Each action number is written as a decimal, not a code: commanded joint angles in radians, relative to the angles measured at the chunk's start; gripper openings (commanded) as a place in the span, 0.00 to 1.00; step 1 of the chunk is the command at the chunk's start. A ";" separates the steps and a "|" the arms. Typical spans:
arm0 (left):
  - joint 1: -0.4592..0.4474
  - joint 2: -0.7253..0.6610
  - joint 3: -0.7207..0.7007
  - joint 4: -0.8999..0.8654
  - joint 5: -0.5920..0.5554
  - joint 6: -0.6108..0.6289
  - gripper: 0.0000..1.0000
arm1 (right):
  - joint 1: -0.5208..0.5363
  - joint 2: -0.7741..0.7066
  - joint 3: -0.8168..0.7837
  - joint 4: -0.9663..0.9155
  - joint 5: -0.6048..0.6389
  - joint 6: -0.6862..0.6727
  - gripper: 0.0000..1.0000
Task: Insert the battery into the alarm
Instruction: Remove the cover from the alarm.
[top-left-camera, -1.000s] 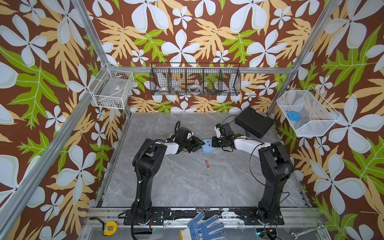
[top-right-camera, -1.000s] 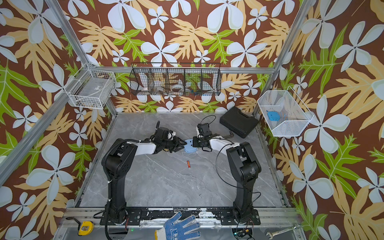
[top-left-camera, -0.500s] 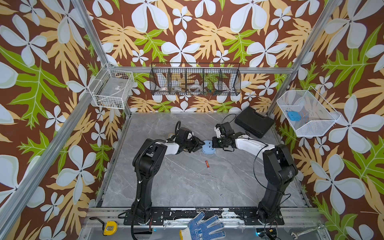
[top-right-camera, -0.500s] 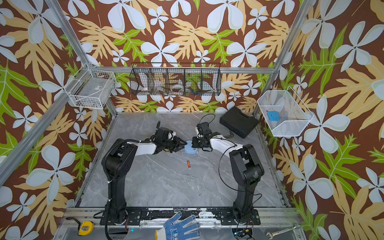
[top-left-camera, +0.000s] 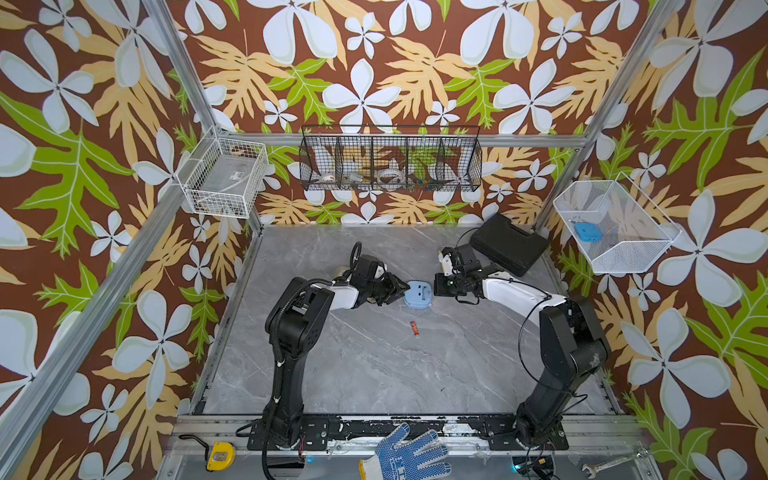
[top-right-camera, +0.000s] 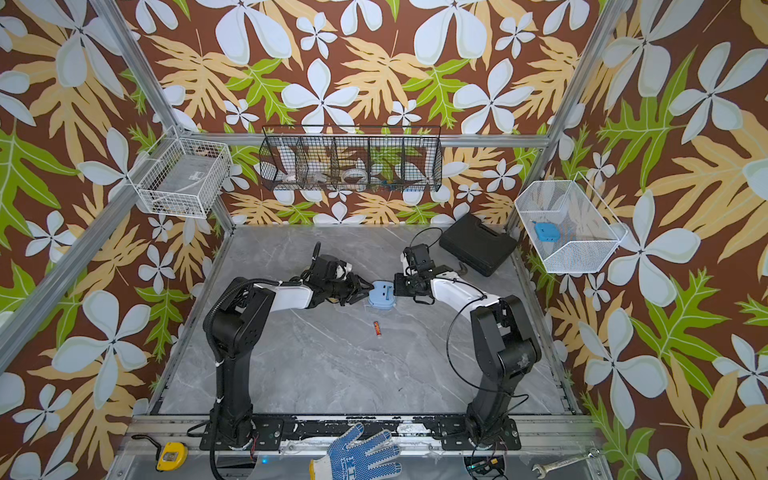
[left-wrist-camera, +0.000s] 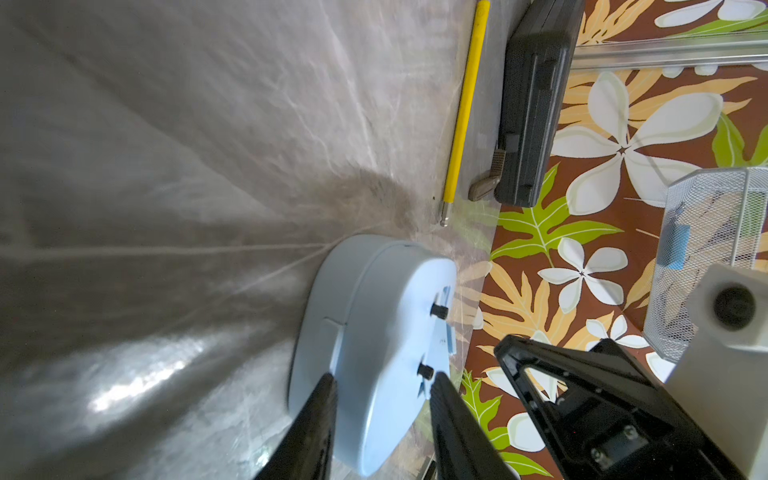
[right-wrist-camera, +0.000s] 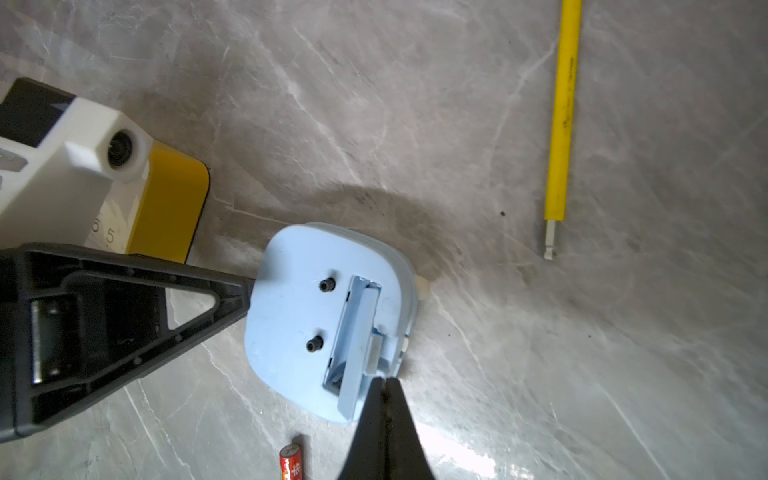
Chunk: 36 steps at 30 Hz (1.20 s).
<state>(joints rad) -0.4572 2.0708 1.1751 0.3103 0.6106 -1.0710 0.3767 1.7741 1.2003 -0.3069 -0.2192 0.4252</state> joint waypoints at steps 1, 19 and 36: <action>-0.001 -0.005 -0.002 -0.030 -0.009 0.004 0.40 | 0.002 0.005 -0.006 0.018 -0.039 -0.020 0.00; -0.001 -0.001 -0.004 -0.020 -0.005 0.000 0.40 | 0.011 0.104 0.047 0.014 -0.052 -0.017 0.21; -0.001 0.001 -0.003 -0.012 0.001 -0.005 0.39 | 0.013 0.081 0.035 0.017 -0.045 -0.012 0.03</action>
<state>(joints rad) -0.4572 2.0708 1.1732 0.3111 0.6109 -1.0718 0.3870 1.8721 1.2396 -0.2787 -0.2584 0.4114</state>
